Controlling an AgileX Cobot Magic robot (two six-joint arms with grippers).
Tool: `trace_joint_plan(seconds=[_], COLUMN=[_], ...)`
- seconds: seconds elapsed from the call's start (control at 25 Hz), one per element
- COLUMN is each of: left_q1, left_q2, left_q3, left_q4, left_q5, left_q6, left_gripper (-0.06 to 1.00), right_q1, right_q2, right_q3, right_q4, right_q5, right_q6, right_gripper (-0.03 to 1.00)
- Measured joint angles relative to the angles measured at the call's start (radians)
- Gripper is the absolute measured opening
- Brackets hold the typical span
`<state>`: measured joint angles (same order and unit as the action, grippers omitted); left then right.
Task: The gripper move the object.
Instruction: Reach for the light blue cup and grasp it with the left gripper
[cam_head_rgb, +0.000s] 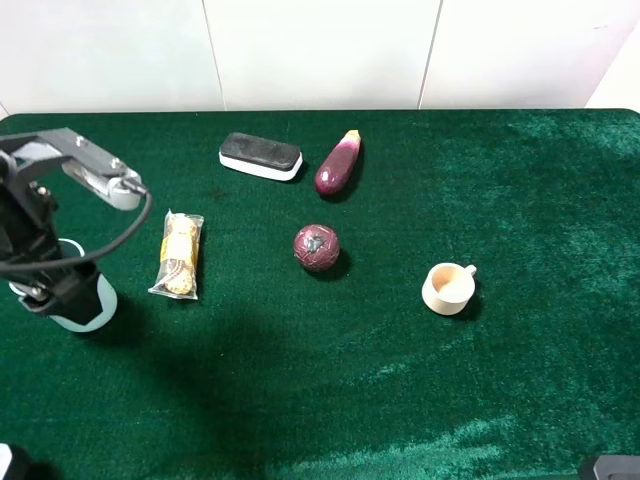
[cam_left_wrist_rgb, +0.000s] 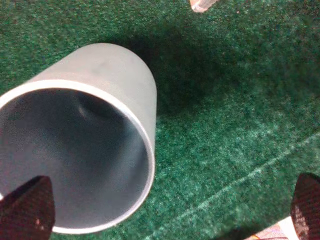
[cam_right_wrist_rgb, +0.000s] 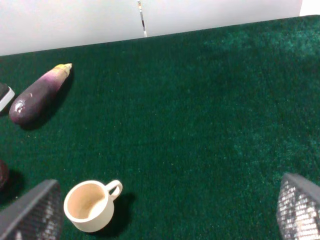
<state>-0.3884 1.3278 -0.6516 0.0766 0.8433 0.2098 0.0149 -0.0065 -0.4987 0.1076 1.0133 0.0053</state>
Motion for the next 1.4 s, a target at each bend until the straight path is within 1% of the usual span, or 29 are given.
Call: trace_joint_plan(seconds=[0.28,0.52,0.72,0.8,1.04,1.28,1.4], left_q1=[0.0,0.0,0.0,0.0,0.0,0.0,0.0], left_q2=[-0.001,-0.001,0.018,0.056,0.167,0.21,0.212], left_q3=[0.092,0.105,0.105,0.105,0.106,0.106,0.106], left_q4=[0.019,0.044,0.06,0.058,0.042,0.02,0.017], left_q5=[-0.153,-0.232,-0.262,-0.266,-0.332,-0.361,-0.362], left_q6=[0.001,0.004,0.006,0.007,0.007,0.007,0.007], left_gripper=[0.94,0.93,0.92,0.92,0.91,0.85,0.79], right_q1=[0.0,0.0,0.0,0.0,0.0,0.0,0.0], right_q2=[0.0,0.0,0.0,0.0,0.0,0.0,0.0], right_q3=[0.0,0.0,0.0,0.0,0.0,0.0,0.0], right_q4=[0.0,0.0,0.0,0.0,0.0,0.0,0.0], right_q5=[0.0,0.0,0.0,0.0,0.0,0.0,0.0], right_q6=[0.0,0.0,0.0,0.0,0.0,0.0,0.0], right_gripper=[0.65,0.65,0.65,0.65,0.65,0.65,0.65])
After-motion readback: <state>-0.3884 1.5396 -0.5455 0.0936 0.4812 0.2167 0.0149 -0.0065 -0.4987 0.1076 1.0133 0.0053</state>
